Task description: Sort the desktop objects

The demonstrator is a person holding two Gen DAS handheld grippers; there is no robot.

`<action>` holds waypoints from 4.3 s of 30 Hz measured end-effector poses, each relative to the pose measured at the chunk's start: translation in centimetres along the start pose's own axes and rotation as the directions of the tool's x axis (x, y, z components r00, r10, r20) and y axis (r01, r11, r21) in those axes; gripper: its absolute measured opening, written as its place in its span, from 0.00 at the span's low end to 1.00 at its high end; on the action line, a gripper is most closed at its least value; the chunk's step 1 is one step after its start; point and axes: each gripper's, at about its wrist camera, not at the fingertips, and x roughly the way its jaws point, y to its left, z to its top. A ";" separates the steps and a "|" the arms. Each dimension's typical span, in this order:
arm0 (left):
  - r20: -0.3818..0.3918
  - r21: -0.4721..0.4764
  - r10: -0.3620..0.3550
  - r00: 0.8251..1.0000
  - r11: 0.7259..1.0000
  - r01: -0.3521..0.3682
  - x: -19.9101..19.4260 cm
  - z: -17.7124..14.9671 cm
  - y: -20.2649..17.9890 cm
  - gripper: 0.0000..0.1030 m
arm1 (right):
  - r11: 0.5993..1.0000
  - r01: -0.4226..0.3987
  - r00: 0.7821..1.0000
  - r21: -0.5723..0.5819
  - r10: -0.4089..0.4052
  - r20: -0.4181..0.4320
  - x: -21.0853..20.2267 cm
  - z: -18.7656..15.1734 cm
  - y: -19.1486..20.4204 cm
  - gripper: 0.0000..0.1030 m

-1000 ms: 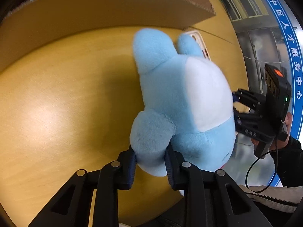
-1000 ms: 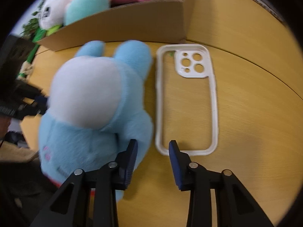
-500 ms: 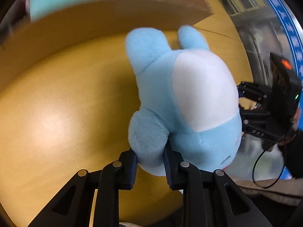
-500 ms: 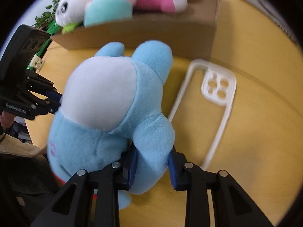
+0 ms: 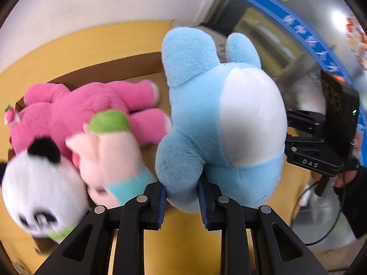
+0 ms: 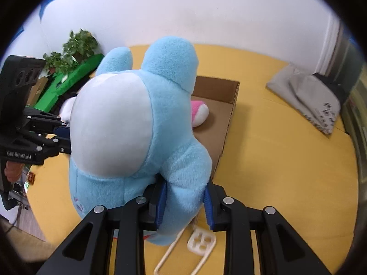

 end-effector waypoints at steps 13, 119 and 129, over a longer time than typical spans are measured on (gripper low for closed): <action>-0.076 -0.072 0.060 0.995 0.995 -0.066 5.1 -0.2 3.5 0.30 | 0.991 0.132 0.991 0.019 -0.132 -0.016 2.1 0.2 -1.8 0.80; 0.210 -0.258 0.276 0.938 0.941 -0.219 -13.6 -9.7 -3.0 0.99 | 0.956 0.279 0.954 0.089 -0.287 0.085 -11.9 -4.9 13.8 1.00; 0.207 -0.257 0.281 0.937 0.940 -0.225 -13.5 -9.7 -2.9 0.99 | 0.956 0.276 0.955 0.095 -0.284 0.086 -11.9 -4.9 13.8 1.00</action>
